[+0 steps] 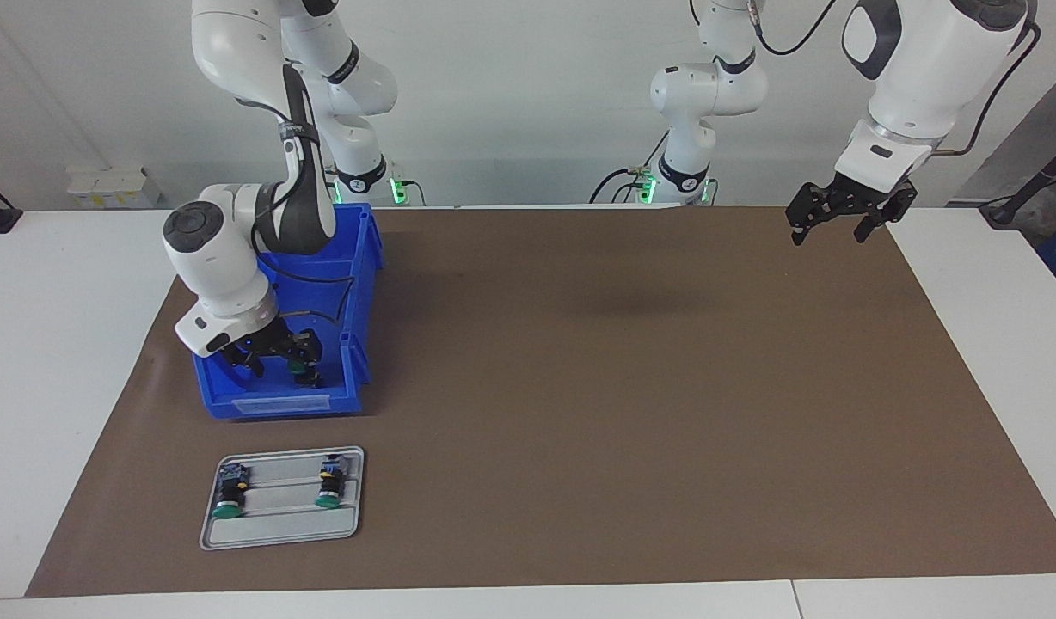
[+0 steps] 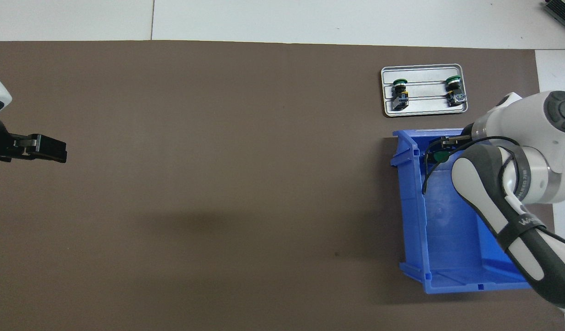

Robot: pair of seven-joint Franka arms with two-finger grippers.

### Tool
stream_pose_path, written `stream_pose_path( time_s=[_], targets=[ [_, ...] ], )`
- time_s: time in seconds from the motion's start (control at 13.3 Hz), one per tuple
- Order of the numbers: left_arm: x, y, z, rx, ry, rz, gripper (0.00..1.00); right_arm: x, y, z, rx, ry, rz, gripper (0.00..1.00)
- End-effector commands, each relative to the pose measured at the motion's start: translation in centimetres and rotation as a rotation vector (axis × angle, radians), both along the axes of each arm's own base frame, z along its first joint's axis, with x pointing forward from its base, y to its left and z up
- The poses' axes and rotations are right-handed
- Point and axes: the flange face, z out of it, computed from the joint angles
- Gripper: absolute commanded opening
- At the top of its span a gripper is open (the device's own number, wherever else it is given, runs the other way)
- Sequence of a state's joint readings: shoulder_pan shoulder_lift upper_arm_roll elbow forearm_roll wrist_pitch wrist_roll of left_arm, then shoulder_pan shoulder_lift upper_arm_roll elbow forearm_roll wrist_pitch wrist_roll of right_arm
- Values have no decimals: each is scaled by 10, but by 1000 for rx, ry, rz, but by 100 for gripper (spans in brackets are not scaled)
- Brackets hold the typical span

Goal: Place and press button with both arms
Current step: 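Release the button in the bin and raise the right gripper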

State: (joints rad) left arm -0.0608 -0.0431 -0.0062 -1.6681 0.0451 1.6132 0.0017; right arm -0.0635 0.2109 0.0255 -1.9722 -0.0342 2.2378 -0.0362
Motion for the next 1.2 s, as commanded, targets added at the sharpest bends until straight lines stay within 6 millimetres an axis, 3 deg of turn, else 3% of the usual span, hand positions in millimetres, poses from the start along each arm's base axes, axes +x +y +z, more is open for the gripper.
stream_pose_path(
  time_s=[0.0, 0.45, 0.83, 1.05, 1.13],
  targets=[
    [-8, 1, 1, 2, -6, 10, 100, -9, -3, 25, 17, -11, -35, 94],
    [-8, 2, 1, 2, -6, 11, 100, -24, 4, 111, 25, -54, -202, 98],
    [-8, 1, 1, 2, -6, 10, 100, -19, 11, 208, 25, -35, -208, 98],
    [-8, 2, 1, 2, -6, 11, 100, -24, 20, 247, 26, -20, -222, 98],
    [-8, 2, 1, 2, -6, 11, 100, -28, 22, 248, 26, -10, -221, 98]
  ],
)
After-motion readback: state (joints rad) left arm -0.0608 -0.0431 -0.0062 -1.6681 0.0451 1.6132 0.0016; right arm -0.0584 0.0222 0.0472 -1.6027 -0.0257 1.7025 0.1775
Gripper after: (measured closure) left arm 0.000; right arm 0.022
